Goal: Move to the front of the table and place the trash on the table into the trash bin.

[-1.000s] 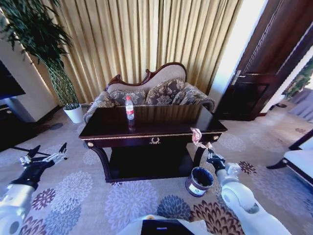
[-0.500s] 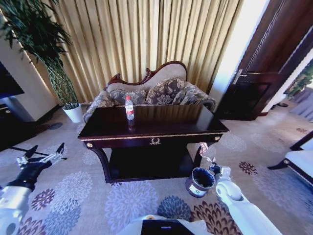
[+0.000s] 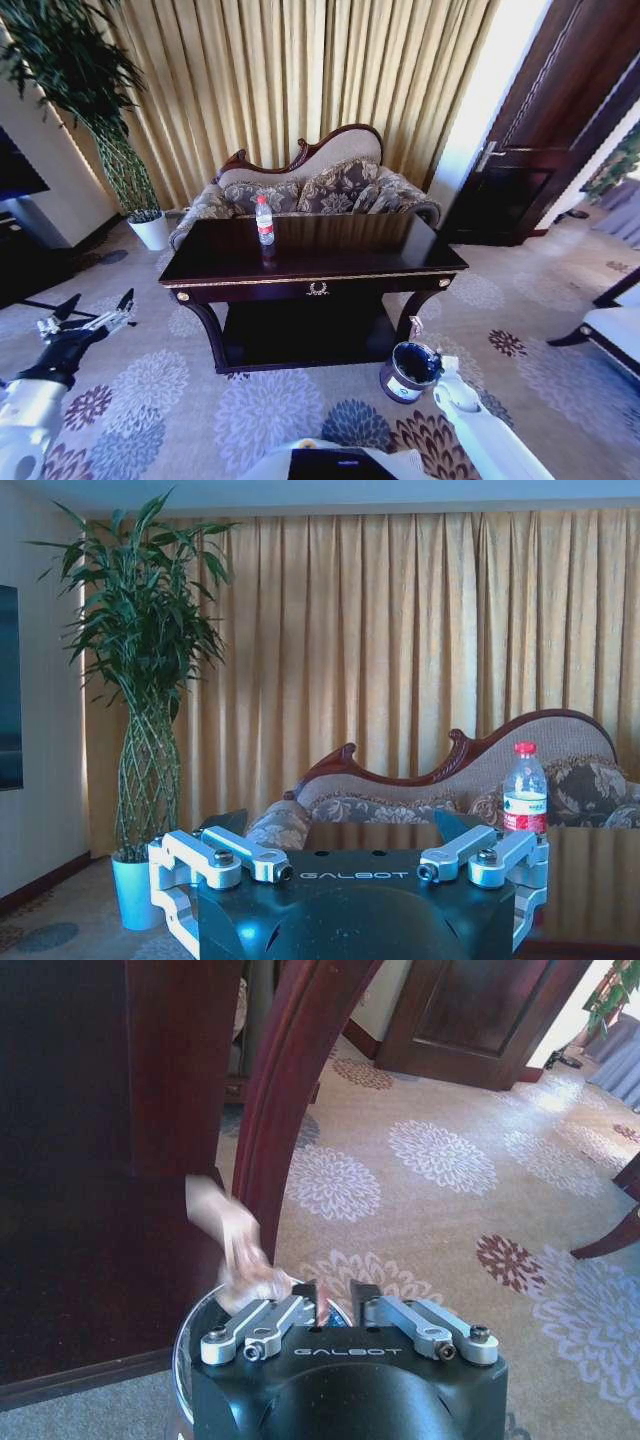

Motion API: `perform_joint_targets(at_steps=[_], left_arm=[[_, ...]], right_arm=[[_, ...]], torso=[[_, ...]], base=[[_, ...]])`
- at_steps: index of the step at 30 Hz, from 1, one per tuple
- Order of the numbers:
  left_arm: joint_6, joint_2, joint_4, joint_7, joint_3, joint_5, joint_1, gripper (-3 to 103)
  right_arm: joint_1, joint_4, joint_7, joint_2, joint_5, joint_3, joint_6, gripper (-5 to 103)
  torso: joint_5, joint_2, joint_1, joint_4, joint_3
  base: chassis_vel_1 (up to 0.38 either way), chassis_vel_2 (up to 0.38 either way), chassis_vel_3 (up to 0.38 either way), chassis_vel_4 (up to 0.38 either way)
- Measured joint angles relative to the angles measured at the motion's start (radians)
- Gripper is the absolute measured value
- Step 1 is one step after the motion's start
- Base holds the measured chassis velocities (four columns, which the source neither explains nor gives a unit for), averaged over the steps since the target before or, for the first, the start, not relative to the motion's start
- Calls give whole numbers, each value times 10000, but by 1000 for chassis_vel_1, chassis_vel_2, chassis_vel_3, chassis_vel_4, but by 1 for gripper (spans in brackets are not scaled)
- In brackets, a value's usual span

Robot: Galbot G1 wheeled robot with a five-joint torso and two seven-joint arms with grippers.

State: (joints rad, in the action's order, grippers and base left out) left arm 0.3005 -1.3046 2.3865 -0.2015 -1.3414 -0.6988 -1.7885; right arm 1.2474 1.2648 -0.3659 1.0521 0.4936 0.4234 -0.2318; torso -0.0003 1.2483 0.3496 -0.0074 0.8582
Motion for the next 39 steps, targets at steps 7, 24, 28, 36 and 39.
perform_joint_targets(at_steps=[7,24,28,36,39], left_arm=[[-80,69,1,-17,56,3,70,100],[-149,81,13,-34,29,19,36,100],[-149,64,19,-34,31,19,43,100],[-153,16,10,-54,10,7,14,100],[-157,13,10,-56,-55,-41,53,100]], right_arm=[[-124,-186,-7,-9,38,22,73,38],[154,252,-15,-132,153,176,95,100],[211,287,-16,-175,166,200,95,100],[436,532,-18,-247,319,345,96,100],[915,1574,-64,-248,724,695,102,100]], torso=[[2,0,0,-1,0],[2,0,1,-2,0],[1,0,1,-1,0],[3,0,1,-1,0],[2,0,1,0,0]], base=[[0,0,0,0],[0,0,0,0],[0,0,0,0],[0,0,0,0],[0,0,0,0]])
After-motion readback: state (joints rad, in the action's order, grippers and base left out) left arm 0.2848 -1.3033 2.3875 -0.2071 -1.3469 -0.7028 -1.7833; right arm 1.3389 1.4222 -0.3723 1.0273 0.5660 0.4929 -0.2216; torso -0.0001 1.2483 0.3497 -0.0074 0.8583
